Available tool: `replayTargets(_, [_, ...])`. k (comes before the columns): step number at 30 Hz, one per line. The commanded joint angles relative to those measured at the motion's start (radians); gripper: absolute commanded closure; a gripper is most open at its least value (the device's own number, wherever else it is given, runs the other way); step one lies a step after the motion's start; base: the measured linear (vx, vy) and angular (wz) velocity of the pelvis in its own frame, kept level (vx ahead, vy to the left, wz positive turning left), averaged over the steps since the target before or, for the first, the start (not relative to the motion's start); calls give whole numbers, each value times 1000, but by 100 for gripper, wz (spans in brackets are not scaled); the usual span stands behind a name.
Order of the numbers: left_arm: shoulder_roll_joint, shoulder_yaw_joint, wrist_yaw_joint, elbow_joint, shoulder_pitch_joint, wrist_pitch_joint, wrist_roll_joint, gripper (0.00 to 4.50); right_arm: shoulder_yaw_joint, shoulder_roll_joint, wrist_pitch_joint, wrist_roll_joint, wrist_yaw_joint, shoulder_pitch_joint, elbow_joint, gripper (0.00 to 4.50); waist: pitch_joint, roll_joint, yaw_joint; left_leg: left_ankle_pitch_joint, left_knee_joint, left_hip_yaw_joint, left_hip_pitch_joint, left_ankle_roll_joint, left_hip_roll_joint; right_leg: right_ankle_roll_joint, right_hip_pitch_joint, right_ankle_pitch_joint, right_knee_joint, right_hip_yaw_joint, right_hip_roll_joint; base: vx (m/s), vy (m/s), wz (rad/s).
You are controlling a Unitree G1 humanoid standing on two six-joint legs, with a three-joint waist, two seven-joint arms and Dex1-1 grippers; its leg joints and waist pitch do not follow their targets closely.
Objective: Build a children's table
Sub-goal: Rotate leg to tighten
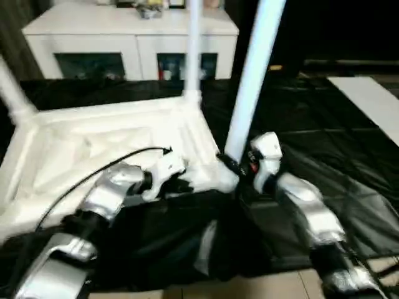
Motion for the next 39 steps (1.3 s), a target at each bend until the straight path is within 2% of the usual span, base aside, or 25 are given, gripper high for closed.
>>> replayTargets(1, [-25, 10, -7, -53, -19, 12, -33, 450, -29, -16, 141, -77, -129, 48, 177, 264, -28, 8, -3, -495, -117, -66, 10, -76, 91, -158, -2, -472, -97, 47, -98, 0, 0, 0])
replayTargets(3, [-78, -8, 69, -52, -52, 67, -6, 450, -31, 33, 167, -88, -207, -15, 211, 264, -29, 0, -6, -495, -115, -63, 14, -71, 90, -158, -7, -480, -99, 47, -97, 0, 0, 0])
replayTargets(4, [-107, -5, 112, -48, -69, 93, 1, 450, -37, 50, 178, -91, -246, -44, 232, 264, -29, 4, -7, -492, -113, -64, 15, -70, 89, -158, -9, -489, -100, 47, -99, 0, 0, 0])
replayTargets(5, [-134, 2, 151, -44, -86, 124, 2, 450, -41, 63, 178, -93, -278, -75, 265, 264, -32, 4, -8, -472, -115, -64, 11, -69, 91, -162, -3, -453, -99, 46, -98, 0, 0, 0])
replayTargets(6, [-171, 13, 202, -40, -108, 158, 1, 450, -49, 80, 177, -94, -330, -111, 303, 264, -33, 7, -11, -462, -116, -63, 10, -74, 92, -172, -3, -417, -93, 45, -97, 0, 0, 0])
replayTargets(7, [-195, 23, 236, -40, -121, 184, 1, 450, -56, 92, 171, -96, -366, -137, 335, 264, -37, 5, -10, -428, -116, -62, 5, -75, 92, -185, 3, -348, -90, 43, -94, 0, 0, 0])
replayTargets(8, [-215, 28, 262, -38, -131, 200, 2, 450, -55, 99, 165, -105, -393, -155, 357, 264, -42, 0, -11, -400, -113, -56, 7, -73, 91, -196, 3, -306, -87, 44, -95, 0, 0, 0])
replayTargets(9, [-227, 26, 270, -39, -138, 210, 5, 450, -58, 104, 161, -107, -411, -169, 371, 264, -45, 4, -4, -335, -109, -50, 5, -56, 90, -214, 9, -221, -86, 45, -97, 0, 0, 0])
replayTargets(10, [-242, 29, 285, -41, -144, 221, 5, 450, -65, 112, 160, -109, -440, -181, 383, 264, -45, 0, -4, -284, -107, -44, -4, -30, 88, -220, 18, -174, -84, 45, -98, 0, 0, 0])
replayTargets(11, [-246, 31, 290, -42, -145, 223, 5, 450, -66, 113, 159, -109, -445, -184, 386, 264, -46, -2, -1, -256, -105, -43, -6, -6, 89, -221, 20, -169, -86, 42, -98, 0, 0, 0])
replayTargets(14, [-270, 32, 315, -63, -143, 253, 5, 450, -92, 129, 169, -109, -501, -208, 404, 264, -49, -5, 1, -224, -98, -36, -4, 18, 87, -232, 18, -151, -86, 44, -98, 53, -13, 0])
replayTargets(15, [-273, 28, 315, -74, -137, 263, 7, 450, -99, 131, 173, -111, -509, -213, 408, 264, -52, -4, 6, -171, -95, -34, -7, 35, 87, -240, 23, -99, -80, 43, -97, 50, -23, -1])
replayTargets(18, [-274, 22, 324, -79, -128, 286, 14, 450, -112, 136, 165, -116, -528, -233, 442, 264, -53, -1, 10, -112, -94, -34, -9, 57, 90, -257, 28, -23, -71, 39, -96, 17, -8, 0])
replayTargets(21, [-274, 25, 331, -75, -129, 292, 15, 450, -113, 136, 156, -118, -535, -239, 454, 264, -50, 2, 9, -145, -96, -33, -4, 52, 91, -269, 26, -43, -74, 37, -93, 0, 0, 0])
replayTargets(24, [-269, 30, 331, -65, -133, 288, 15, 450, -113, 138, 142, -117, -526, -238, 451, 264, -49, 3, 7, -191, -99, -33, 0, 29, 91, -257, 24, -95, -79, 38, -92, 0, 0, 0])
replayTargets(28, [-259, 26, 316, -75, -127, 287, 11, 450, -137, 156, 80, -88, -451, -240, 429, 264, -50, 3, 8, -193, -99, -33, -1, 26, 92, -255, 25, -83, -78, 40, -93, 0, 0, 0])
replayTargets(29, [-255, 25, 312, -78, -125, 286, 10, 450, -139, 158, 68, -86, -444, -241, 426, 208, -50, 4, 9, -183, -99, -33, -2, 28, 92, -259, 25, -67, -76, 39, -92, 0, 0, 0])
replayTargets(30, [-251, 22, 308, -82, -123, 284, 11, 450, -138, 157, 58, -87, -444, -241, 420, 194, -50, 4, 9, -177, -99, -33, -2, 30, 92, -261, 26, -58, -75, 39, -92, 0, 0, 0])
replayTargets(32, [-239, 17, 289, -88, -120, 272, 13, 450, -131, 151, 42, -85, -418, -235, 388, 186, -53, 6, 12, -155, -95, -32, 0, 40, 92, -274, 26, -28, -73, 38, -94, 0, 0, 0])
replayTargets(33, [-225, 7, 264, -89, -118, 244, 16, 450, -127, 143, 38, -86, -409, -226, 358, 174, -58, 5, 19, -105, -89, -29, -5, 52, 91, -279, 33, 36, -65, 39, -96, 0, 0, 0])
replayTargets(34, [-224, 6, 263, -89, -118, 242, 16, 450, -127, 143, 38, -86, -408, -226, 356, 161, -62, 1, 20, -42, -86, -29, -6, 76, 90, -285, 35, 112, -54, 37, -92, 0, 0, 0])
replayTargets(35, [-202, -3, 232, -93, -113, 223, 19, 450, -130, 135, 34, -77, -378, -204, 298, 152, -61, 6, 25, -20, -82, -26, -5, 98, 88, -294, 33, 146, -53, 36, -93, 0, 0, 0])
replayTargets(37, [-183, -10, 206, -98, -108, 212, 20, 450, -131, 126, 36, -71, -344, -181, 246, 146, -63, 4, 30, 10, -78, -24, -5, 126, 89, -298, 32, 192, -48, 37, -92, 0, 0, 0])
replayTargets(38, [-171, -16, 185, -100, -105, 195, 19, 450, -125, 118, 37, -71, -325, -164, 215, 129, -63, 3, 32, 12, -77, -24, -6, 131, 90, -301, 34, 195, -47, 37, -94, 0, 0, 0])
replayTargets(39, [-164, -18, 174, -102, -103, 187, 19, 450, -121, 113, 39, -71, -312, -153, 195, 129, -62, 8, 40, 7, -77, -23, -5, 137, 91, -300, 31, 182, -50, 36, -94, 0, 0, 0])
